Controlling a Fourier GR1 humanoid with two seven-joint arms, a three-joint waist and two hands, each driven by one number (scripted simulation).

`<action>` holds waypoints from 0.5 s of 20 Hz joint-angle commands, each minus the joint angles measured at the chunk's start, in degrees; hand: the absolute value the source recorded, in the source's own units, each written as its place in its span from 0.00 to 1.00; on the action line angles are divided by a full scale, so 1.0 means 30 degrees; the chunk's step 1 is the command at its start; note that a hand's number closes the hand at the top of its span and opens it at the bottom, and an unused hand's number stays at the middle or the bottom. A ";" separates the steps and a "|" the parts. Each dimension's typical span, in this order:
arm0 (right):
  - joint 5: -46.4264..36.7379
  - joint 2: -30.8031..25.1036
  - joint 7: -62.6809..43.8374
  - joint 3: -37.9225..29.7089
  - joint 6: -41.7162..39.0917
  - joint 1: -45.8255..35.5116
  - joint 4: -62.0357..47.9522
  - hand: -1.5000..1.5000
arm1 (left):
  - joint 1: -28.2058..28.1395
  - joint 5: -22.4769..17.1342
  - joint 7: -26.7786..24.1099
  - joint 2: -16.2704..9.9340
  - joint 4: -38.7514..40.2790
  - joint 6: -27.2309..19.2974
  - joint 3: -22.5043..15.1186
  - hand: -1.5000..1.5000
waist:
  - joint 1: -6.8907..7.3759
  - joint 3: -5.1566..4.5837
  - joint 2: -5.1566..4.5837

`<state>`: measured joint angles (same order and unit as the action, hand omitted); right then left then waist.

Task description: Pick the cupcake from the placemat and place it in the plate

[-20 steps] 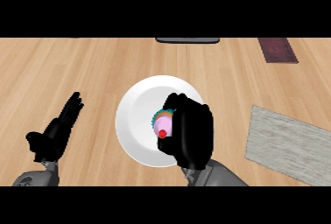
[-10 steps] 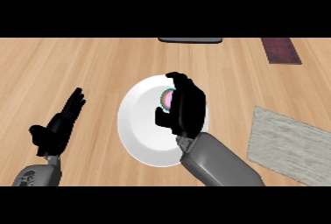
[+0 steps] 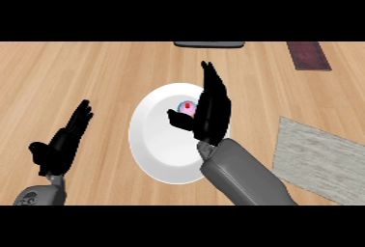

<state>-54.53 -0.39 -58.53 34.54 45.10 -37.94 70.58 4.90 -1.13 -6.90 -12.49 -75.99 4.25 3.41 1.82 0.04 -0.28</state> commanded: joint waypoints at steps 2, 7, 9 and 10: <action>0.0397 0.0125 0.0069 -0.0886 0.5013 0.1860 0.1663 0.00 | -0.0792 0.0524 -0.0314 0.0414 -0.0334 -0.0528 -0.0344 0.50 | -0.0434 0.0021 0.0099; 0.3284 -0.0763 0.3704 -0.0304 0.6917 0.6078 0.5098 0.00 | -0.0749 0.0058 0.0536 0.0026 -0.0779 -0.0206 0.0069 0.50 | -0.0645 0.0036 0.0112; 0.5010 -0.2775 0.4938 -0.0138 0.6875 0.7664 0.7668 0.00 | -0.0978 0.0035 0.0162 0.0209 -0.0886 -0.0516 0.0268 0.50 | -0.0754 0.0039 0.0131; 0.5754 -0.3446 0.5097 -0.0264 0.6041 0.7993 0.8700 0.00 | -0.0704 0.0036 0.0497 0.0141 -0.0866 -0.0356 0.0210 0.50 | -0.0741 0.0018 0.0124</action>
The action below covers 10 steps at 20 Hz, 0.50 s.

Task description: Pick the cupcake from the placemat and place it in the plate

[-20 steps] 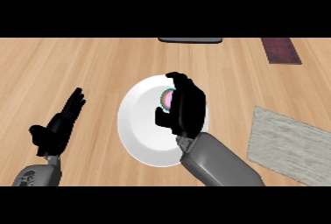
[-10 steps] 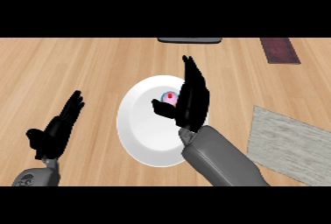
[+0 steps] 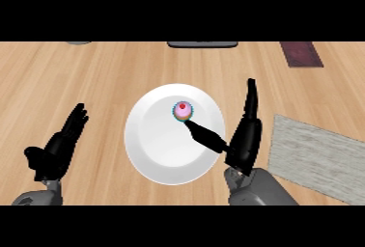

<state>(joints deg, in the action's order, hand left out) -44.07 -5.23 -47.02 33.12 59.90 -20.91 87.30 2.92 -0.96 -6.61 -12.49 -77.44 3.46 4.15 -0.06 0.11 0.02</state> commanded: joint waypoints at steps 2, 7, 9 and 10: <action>0.3765 -0.3439 0.3735 0.1712 0.2857 0.4998 0.3826 0.00 | 0.0506 0.0489 -0.0339 0.0737 0.0717 -0.0688 -0.0249 0.50 | -0.0221 0.0015 -0.0057; 0.8564 -0.7329 0.8139 0.2078 0.2719 0.7082 0.6477 0.00 | 0.0110 0.0171 -0.0007 0.0476 -0.0042 -0.0267 -0.0008 0.50 | -0.0011 0.0016 -0.0034; 1.0040 -0.7957 1.0400 0.2473 0.3042 0.8440 0.6739 0.00 | -0.0844 0.0024 0.0123 -0.0002 -0.0850 0.0320 -0.0040 0.50 | 0.0062 0.0052 -0.0011; 1.1390 -0.7968 1.1621 0.2171 0.2390 0.8152 0.6837 0.00 | -0.0100 0.0602 -0.0634 0.0699 0.0107 -0.0378 -0.0290 0.50 | -0.0003 0.0020 -0.0030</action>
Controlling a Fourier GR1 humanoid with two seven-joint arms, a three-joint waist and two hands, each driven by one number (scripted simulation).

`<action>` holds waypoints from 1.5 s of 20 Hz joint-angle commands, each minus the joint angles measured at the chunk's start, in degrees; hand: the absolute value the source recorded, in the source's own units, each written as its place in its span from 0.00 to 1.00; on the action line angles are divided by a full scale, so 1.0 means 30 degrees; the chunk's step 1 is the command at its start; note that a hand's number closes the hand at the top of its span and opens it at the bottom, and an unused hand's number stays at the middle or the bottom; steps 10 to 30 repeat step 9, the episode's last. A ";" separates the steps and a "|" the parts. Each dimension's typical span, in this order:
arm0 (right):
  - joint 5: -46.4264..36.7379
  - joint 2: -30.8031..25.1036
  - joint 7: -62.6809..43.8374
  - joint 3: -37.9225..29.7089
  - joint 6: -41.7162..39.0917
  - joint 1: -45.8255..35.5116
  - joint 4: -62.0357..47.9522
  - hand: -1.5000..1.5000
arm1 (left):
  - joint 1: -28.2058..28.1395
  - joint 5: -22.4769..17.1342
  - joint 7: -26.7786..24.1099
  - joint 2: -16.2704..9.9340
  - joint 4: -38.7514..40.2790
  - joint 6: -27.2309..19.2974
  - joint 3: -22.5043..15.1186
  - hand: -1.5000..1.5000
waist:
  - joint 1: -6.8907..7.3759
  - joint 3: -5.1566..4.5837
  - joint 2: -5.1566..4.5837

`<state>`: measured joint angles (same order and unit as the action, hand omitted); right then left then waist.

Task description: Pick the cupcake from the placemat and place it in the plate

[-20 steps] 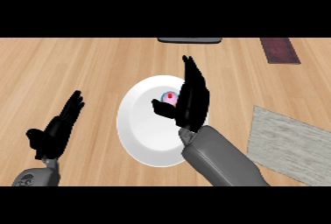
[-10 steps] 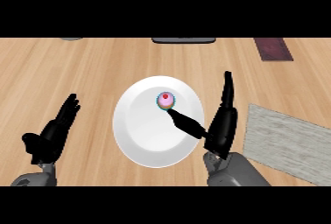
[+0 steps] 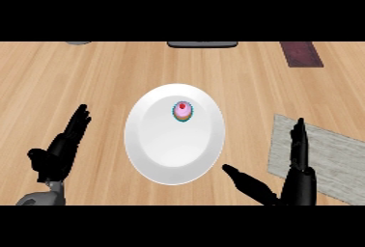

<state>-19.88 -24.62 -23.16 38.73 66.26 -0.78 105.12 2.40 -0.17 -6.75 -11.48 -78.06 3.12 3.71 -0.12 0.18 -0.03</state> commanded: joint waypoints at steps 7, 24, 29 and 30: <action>0.8222 -0.0041 1.1564 -0.2096 -0.2695 0.3910 -0.2186 0.00 | -0.0447 0.0257 -0.0925 0.0056 0.0435 0.0191 0.0180 0.50 | -0.0021 -0.0004 0.0012; 0.8956 0.0983 1.4035 -0.2970 -0.3549 0.4618 -0.3043 0.00 | 0.0818 0.0107 -0.1480 -0.0078 0.2283 0.0314 0.0749 0.50 | -0.0134 -0.0023 -0.0001; 0.8956 0.0983 1.4035 -0.2970 -0.3549 0.4618 -0.3043 0.00 | 0.0818 0.0107 -0.1480 -0.0078 0.2283 0.0314 0.0749 0.50 | -0.0134 -0.0023 -0.0001; 0.8956 0.0983 1.4035 -0.2970 -0.3549 0.4618 -0.3043 0.00 | 0.0818 0.0107 -0.1480 -0.0078 0.2283 0.0314 0.0749 0.50 | -0.0134 -0.0023 -0.0001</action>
